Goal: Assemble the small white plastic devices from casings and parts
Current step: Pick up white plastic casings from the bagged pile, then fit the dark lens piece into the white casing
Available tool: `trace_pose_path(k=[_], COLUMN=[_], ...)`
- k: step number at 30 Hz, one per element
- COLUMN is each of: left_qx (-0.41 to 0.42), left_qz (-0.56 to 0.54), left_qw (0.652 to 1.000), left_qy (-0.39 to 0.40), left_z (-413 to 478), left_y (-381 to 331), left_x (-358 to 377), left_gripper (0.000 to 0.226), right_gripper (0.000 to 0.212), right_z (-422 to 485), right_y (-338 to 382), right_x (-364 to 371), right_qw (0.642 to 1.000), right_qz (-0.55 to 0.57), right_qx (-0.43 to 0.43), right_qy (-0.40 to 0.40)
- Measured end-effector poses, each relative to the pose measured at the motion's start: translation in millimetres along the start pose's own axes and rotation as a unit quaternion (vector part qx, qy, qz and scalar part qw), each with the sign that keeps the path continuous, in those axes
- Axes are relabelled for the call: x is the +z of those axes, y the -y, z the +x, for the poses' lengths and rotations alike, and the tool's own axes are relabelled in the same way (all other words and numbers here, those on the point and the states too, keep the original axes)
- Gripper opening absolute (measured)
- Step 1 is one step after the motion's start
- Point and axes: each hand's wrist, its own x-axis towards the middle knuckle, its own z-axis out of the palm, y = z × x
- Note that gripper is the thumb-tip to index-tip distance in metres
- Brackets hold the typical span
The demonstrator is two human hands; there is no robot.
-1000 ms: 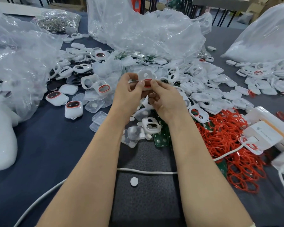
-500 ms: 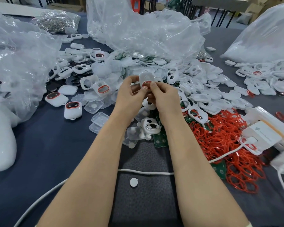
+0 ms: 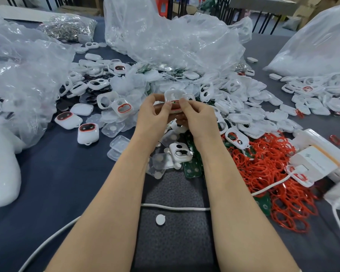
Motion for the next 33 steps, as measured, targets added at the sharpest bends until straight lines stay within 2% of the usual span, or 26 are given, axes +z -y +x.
trace_pose_path(k=[3, 6, 10, 13, 17, 19, 21, 23, 24, 27, 29, 31, 33], left_qx=[-0.013, -0.022, -0.007, 0.005, 0.01, -0.026, -0.061, -0.059, -0.047, -0.021, -0.02, -0.017, -0.021], left_qz=[-0.028, 0.0, 0.016, 0.023, -0.036, -0.064, -0.068, -0.034, -0.017, 0.04, 0.063, 0.067, 0.045], left_qw=[0.999, 0.999, 0.999, 0.999, 0.999, 0.997, 0.996, 0.998, 0.999, 0.999, 0.998, 0.998, 0.999], left_qy=[0.022, 0.043, 0.035, 0.04, 0.036, 0.025, 0.01, -0.005, -0.007, 0.006, 0.012, 0.0, -0.019], left_z=[-3.2, -3.5, -2.7, -3.4, -4.4, -4.7, -2.8, -1.6, -0.9, 0.7, 0.3, -0.2, -0.5], left_y=[-1.6, -0.9, -3.1, -3.0, -8.8, -14.7, -21.0, -26.9, -28.9, -31.5, -31.0, -31.2, -34.4], left_x=[2.7, 4.4, 1.4, 1.1, 3.8, 4.5, 2.1, -3.4, -7.2, -20.9, -27.8, -33.3, -40.3], left_gripper=[0.016, 0.025, 0.022, 0.022, 0.016, 0.014, 0.024, 0.03, 0.027, 0.013, 0.021, 0.041, 0.044], right_gripper=[0.023, 0.025, 0.02, 0.008, 0.01, 0.011, 0.009, 0.004, 0.001, 0.015, 0.018, 0.016, 0.015], right_z=[2.2, 3.5, 2.3, 3.0, 1.3, -0.1, -1.7, -4.0, -5.4, -7.4, -9.0, -10.8, -11.9], right_y=[-1.2, -2.6, -0.6, 2.2, 7.5, 11.4, 13.7, 15.0, 15.8, 17.3, 21.8, 27.8, 36.1], right_x=[-0.3, -0.5, -0.9, -4.0, -8.9, -9.1, -5.4, 0.1, 3.9, 18.4, 30.9, 46.6, 61.0], right_qw=[0.998, 0.994, 0.999, 1.0, 1.0, 0.999, 0.998, 0.993, 0.989, 0.975, 0.963, 0.956, 0.955], right_qz=[-0.058, -0.097, -0.025, 0.014, 0.009, 0.01, -0.017, -0.069, -0.093, -0.172, -0.221, -0.235, -0.229], right_qx=[-0.004, -0.006, 0.008, 0.005, -0.024, -0.043, -0.061, -0.087, -0.102, -0.131, -0.155, -0.177, -0.191], right_qy=[-0.034, -0.052, -0.022, -0.012, -0.017, 0.002, 0.026, 0.043, 0.05, 0.043, 0.015, -0.006, 0.005])
